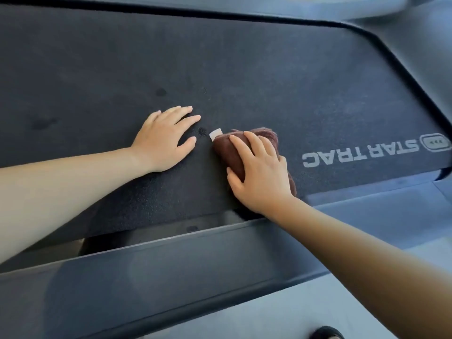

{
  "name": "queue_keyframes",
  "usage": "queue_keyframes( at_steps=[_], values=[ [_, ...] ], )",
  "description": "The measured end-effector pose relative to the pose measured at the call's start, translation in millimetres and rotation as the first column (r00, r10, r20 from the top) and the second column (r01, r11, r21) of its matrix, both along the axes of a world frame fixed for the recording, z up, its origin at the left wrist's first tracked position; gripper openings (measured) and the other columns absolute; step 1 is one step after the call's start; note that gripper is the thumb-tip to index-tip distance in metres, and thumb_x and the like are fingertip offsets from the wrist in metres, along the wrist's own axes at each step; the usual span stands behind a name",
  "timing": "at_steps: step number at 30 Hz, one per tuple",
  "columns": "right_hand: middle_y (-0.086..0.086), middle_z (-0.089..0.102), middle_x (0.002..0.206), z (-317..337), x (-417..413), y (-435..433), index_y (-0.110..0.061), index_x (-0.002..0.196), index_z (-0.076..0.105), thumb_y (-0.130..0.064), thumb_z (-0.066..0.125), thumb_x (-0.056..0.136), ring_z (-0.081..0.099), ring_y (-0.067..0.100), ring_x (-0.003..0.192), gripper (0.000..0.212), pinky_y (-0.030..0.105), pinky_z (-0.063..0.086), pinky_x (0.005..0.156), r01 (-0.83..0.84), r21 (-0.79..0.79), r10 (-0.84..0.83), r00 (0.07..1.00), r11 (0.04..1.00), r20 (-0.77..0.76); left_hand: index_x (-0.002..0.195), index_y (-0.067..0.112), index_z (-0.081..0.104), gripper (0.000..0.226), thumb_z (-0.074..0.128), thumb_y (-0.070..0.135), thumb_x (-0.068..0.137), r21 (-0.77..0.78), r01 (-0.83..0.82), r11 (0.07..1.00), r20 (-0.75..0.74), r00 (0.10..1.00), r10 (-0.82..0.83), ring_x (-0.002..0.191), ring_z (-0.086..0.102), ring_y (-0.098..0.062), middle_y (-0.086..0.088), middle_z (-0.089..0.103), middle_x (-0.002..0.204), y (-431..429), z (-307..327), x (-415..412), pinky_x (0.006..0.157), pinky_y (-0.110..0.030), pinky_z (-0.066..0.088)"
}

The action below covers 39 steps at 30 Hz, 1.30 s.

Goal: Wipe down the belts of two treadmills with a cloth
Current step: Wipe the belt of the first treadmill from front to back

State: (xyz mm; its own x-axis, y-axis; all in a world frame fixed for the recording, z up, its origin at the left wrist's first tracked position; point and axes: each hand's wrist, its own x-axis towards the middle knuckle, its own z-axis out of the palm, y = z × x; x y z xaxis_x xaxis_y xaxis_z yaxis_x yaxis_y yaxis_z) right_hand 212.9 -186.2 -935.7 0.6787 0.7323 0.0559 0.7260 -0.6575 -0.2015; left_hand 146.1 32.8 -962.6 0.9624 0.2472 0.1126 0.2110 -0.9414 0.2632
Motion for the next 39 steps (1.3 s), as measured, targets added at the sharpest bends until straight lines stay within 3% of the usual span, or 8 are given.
queue_keyframes(
  at_steps=[4, 8, 14, 21, 26, 32, 36, 39],
  values=[
    [-0.001, 0.036, 0.15, -2.2, -18.2, -12.4, -0.029, 0.141, 0.04, -0.045, 0.049, 0.083, 0.031, 0.025, 0.136, 0.061, 0.052, 0.04, 0.092, 0.017, 0.028, -0.017, 1.0, 0.999, -0.013, 0.142, 0.021, 0.039, 0.059, 0.032, 0.044, 0.089, -0.004, 0.005, 1.0, -0.025, 1.0, -0.005, 0.142, 0.024, -0.023, -0.002, 0.031, 0.153, 0.1, 4.0, -0.9, 0.113, -0.045, 0.017],
    [-0.001, 0.033, 0.151, 1.1, -12.1, 6.3, -0.029, 0.143, 0.038, -0.042, 0.053, 0.087, 0.027, 0.024, 0.138, 0.059, 0.054, 0.035, 0.098, 0.009, 0.005, -0.009, 0.999, 1.0, -0.034, 0.144, 0.024, 0.037, 0.051, 0.044, 0.039, 0.095, -0.005, 0.03, 1.0, -0.03, 0.999, -0.03, 0.143, 0.022, -0.02, -0.001, 0.028, 0.154, 12.0, 4.6, -5.0, 0.114, -0.042, 0.016],
    [-0.001, 0.028, 0.153, 2.4, 10.5, 66.4, -0.03, 0.145, 0.033, -0.043, 0.048, 0.09, 0.021, 0.025, 0.141, 0.058, 0.055, 0.031, 0.102, -0.07, -0.031, 0.069, 0.997, 0.997, -0.026, 0.145, 0.023, 0.034, 0.054, 0.045, 0.04, 0.095, -0.016, -0.116, 0.993, -0.041, 0.992, 0.115, 0.144, 0.02, -0.019, 0.001, 0.026, 0.155, 42.0, 5.1, -22.2, 0.115, -0.041, 0.016],
    [0.002, 0.029, 0.154, 0.6, 57.9, 145.5, -0.029, 0.145, 0.033, -0.044, 0.046, 0.092, 0.02, 0.028, 0.142, 0.057, 0.059, 0.028, 0.104, -0.006, 0.012, 0.007, 0.998, 1.0, -0.063, 0.146, 0.03, 0.029, 0.057, 0.043, 0.046, 0.093, -0.01, -0.164, 0.986, -0.058, 0.985, 0.164, 0.145, 0.014, -0.017, 0.002, 0.021, 0.156, 48.0, 3.2, -6.0, 0.117, -0.042, 0.01],
    [0.0, 0.023, 0.156, 3.8, 27.6, 112.9, -0.03, 0.148, 0.027, -0.048, 0.049, 0.09, 0.017, 0.025, 0.143, 0.064, 0.055, 0.031, 0.104, 0.033, -0.004, -0.033, 0.997, 0.999, -0.067, 0.148, 0.022, 0.027, 0.058, 0.037, 0.046, 0.095, -0.021, -0.224, 0.974, -0.05, 0.974, 0.222, 0.145, 0.012, -0.02, -0.002, 0.018, 0.157, 70.8, -0.1, 17.0, 0.116, -0.043, 0.01],
    [-0.005, 0.026, 0.156, 2.9, 17.4, 121.7, -0.034, 0.146, 0.032, -0.046, 0.05, 0.09, 0.017, 0.021, 0.144, 0.06, 0.056, 0.029, 0.105, 0.132, -0.027, -0.134, 0.989, 0.991, -0.057, 0.148, 0.032, 0.022, 0.057, 0.033, 0.049, 0.094, -0.044, -0.143, 0.989, -0.071, 0.988, 0.14, 0.146, 0.005, -0.018, 0.0, 0.011, 0.159, 93.6, 0.0, 41.8, 0.117, -0.044, 0.003],
    [-0.004, 0.028, 0.154, 0.6, 49.9, 162.9, -0.032, 0.145, 0.034, -0.044, 0.049, 0.092, 0.018, 0.021, 0.143, 0.056, 0.054, 0.029, 0.104, 0.199, 0.004, -0.198, 0.979, 0.98, -0.052, 0.146, 0.035, 0.025, 0.057, 0.035, 0.052, 0.093, -0.02, -0.078, 0.997, -0.087, 0.993, 0.076, 0.146, 0.008, -0.019, 0.0, 0.014, 0.158, 128.1, 3.5, 56.7, 0.116, -0.044, 0.006],
    [-0.004, 0.029, 0.153, -2.3, 83.8, 192.1, -0.033, 0.143, 0.035, -0.044, 0.048, 0.091, 0.018, 0.022, 0.143, 0.055, 0.054, 0.029, 0.104, 0.213, 0.024, -0.211, 0.976, 0.977, -0.051, 0.146, 0.023, 0.031, 0.055, 0.037, 0.045, 0.095, -0.029, -0.149, 0.988, -0.049, 0.988, 0.147, 0.143, 0.017, -0.021, -0.002, 0.023, 0.155, 156.7, 6.4, 80.1, 0.115, -0.041, 0.014]
  ],
)
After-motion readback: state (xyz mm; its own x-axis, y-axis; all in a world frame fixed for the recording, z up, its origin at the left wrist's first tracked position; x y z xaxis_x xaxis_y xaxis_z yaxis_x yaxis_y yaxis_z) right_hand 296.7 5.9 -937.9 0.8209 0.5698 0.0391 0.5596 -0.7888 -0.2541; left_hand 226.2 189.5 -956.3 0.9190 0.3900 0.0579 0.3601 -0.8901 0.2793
